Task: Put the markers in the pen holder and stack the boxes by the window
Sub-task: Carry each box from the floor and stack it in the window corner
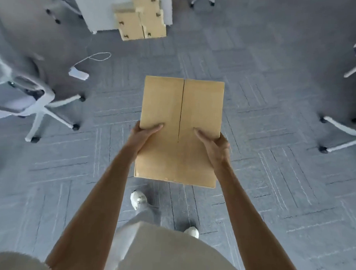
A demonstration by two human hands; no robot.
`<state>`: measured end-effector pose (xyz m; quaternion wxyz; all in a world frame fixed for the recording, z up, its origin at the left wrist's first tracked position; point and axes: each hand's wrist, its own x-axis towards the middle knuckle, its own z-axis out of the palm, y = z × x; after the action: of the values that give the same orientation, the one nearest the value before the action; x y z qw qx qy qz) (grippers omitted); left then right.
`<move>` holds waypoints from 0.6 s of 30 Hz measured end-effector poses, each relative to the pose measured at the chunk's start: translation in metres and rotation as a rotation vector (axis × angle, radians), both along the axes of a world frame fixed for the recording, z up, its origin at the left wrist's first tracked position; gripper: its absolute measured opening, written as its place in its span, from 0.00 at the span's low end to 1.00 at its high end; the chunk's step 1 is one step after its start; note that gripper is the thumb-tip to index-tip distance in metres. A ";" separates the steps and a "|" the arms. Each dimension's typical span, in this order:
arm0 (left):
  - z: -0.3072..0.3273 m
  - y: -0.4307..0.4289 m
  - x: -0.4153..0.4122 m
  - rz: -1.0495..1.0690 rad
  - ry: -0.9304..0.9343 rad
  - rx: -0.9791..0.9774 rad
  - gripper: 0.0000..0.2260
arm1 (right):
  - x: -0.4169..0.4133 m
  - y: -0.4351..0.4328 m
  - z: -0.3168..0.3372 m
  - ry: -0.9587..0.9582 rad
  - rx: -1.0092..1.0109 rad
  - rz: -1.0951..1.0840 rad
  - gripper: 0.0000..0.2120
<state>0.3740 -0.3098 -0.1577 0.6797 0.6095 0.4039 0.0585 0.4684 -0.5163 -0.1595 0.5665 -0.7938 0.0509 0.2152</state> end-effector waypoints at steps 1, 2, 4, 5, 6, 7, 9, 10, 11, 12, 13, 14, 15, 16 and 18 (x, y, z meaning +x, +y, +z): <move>0.006 0.014 -0.017 0.062 -0.021 -0.014 0.29 | -0.006 0.019 0.010 -0.020 0.002 0.063 0.35; 0.011 0.029 -0.034 0.126 -0.040 -0.026 0.30 | -0.011 0.040 0.019 -0.031 0.016 0.125 0.32; 0.018 0.060 -0.071 0.243 -0.058 -0.031 0.33 | -0.024 0.085 0.031 -0.066 0.026 0.251 0.28; 0.019 0.077 -0.091 0.299 -0.068 -0.028 0.32 | -0.032 0.109 0.036 -0.097 0.010 0.310 0.28; 0.018 0.094 -0.110 0.355 -0.079 -0.028 0.33 | -0.042 0.133 0.041 -0.116 0.003 0.368 0.27; 0.019 0.109 -0.128 0.403 -0.089 -0.032 0.34 | -0.053 0.158 0.045 -0.132 0.015 0.416 0.24; 0.018 0.139 -0.165 0.481 -0.106 -0.036 0.33 | -0.076 0.207 0.048 -0.138 0.039 0.493 0.21; 0.019 0.156 -0.184 0.522 -0.116 -0.035 0.30 | -0.090 0.231 0.050 -0.134 0.045 0.528 0.21; 0.020 0.174 -0.203 0.563 -0.127 -0.036 0.27 | -0.105 0.256 0.051 -0.130 0.052 0.565 0.23; 0.021 0.191 -0.223 0.598 -0.139 -0.033 0.27 | -0.121 0.279 0.052 -0.123 0.063 0.608 0.23; 0.023 0.209 -0.243 0.633 -0.147 -0.023 0.28 | -0.137 0.303 0.053 -0.116 0.073 0.647 0.23; 0.025 0.226 -0.263 0.668 -0.151 -0.013 0.29 | -0.154 0.325 0.055 -0.107 0.081 0.676 0.22; 0.028 0.242 -0.282 0.705 -0.153 -0.004 0.29 | -0.171 0.347 0.056 -0.101 0.089 0.705 0.20; 0.030 0.257 -0.302 0.742 -0.155 -0.001 0.29 | -0.187 0.369 0.058 -0.092 0.095 0.735 0.18; 0.033 0.281 -0.341 0.804 -0.169 0.008 0.29 | -0.220 0.410 0.062 -0.090 0.097 0.802 0.17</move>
<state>0.0326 -0.0284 -0.1245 0.6312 0.3988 0.5523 0.3708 0.2488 -0.1063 -0.0979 0.4760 -0.7318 -0.2980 0.3862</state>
